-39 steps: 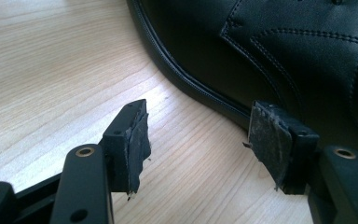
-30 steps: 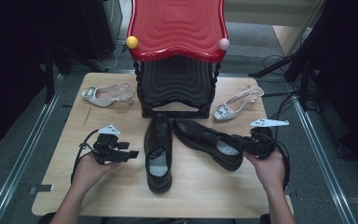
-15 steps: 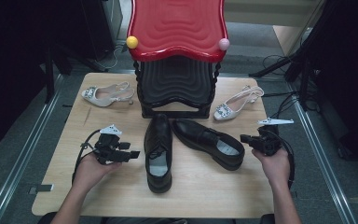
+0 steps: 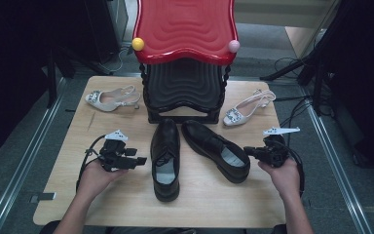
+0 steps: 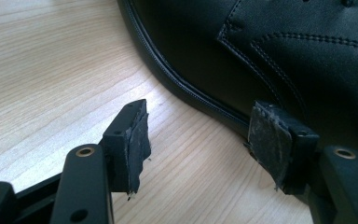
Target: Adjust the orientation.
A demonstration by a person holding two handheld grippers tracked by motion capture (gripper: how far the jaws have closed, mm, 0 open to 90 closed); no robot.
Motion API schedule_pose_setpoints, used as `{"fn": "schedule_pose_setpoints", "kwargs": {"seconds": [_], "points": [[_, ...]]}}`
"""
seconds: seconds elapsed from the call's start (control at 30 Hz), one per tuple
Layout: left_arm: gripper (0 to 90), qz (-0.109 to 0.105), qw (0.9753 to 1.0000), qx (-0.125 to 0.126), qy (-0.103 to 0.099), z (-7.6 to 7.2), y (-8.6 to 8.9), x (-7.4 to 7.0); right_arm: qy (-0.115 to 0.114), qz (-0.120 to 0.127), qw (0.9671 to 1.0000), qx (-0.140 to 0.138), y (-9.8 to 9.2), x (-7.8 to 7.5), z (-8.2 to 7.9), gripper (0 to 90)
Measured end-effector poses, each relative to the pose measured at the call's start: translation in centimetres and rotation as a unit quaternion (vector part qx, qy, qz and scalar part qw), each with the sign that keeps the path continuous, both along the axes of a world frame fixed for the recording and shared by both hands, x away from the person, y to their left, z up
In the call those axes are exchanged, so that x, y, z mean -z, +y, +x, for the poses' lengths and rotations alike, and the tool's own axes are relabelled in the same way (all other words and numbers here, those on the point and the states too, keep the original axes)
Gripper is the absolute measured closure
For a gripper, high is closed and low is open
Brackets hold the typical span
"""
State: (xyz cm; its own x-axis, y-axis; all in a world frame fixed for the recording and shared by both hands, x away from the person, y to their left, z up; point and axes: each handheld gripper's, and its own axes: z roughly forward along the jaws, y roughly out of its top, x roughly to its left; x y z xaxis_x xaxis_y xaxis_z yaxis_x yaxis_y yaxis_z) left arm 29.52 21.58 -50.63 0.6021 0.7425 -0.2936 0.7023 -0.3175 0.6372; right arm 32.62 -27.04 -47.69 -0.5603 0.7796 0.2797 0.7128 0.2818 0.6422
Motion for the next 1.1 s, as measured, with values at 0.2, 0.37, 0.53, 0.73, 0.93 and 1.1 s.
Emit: {"fn": "schedule_pose_setpoints", "kwargs": {"seconds": [0.2, 0.37, 0.53, 0.73, 0.93, 1.1], "points": [[38.2, 0.005, 1.0000, 0.004, 0.002, 0.3, -0.4, 0.0, -0.001, -0.004, 0.9996, -0.027, 1.5, 0.1, -0.6, 90.0], [38.3, 0.006, 1.0000, 0.007, 0.003, 0.6, -0.6, 0.0, 0.006, -0.013, 0.9985, -0.054, 2.9, 0.4, -1.3, 90.0], [38.4, 0.006, 0.9999, 0.011, 0.002, 0.9, -0.8, 0.0, 0.015, -0.017, 0.9964, -0.082, 4.3, 0.6, -2.1, 90.0], [38.6, 0.008, 0.9999, 0.013, 0.004, 1.2, -1.1, 0.0, 0.011, -0.019, 0.9974, -0.068, 4.6, 0.8, -1.8, 90.0], [38.8, 0.005, 1.0000, 0.007, 0.005, 1.2, -1.1, 0.1, 0.007, -0.010, 0.9994, -0.032, 5.2, 1.4, 0.6, 90.0], [38.9, 0.004, 0.9999, 0.004, 0.011, 1.0, -1.0, 0.4, 0.025, -0.022, 0.9991, -0.028, 5.9, 2.5, 1.9, 90.0]]}}
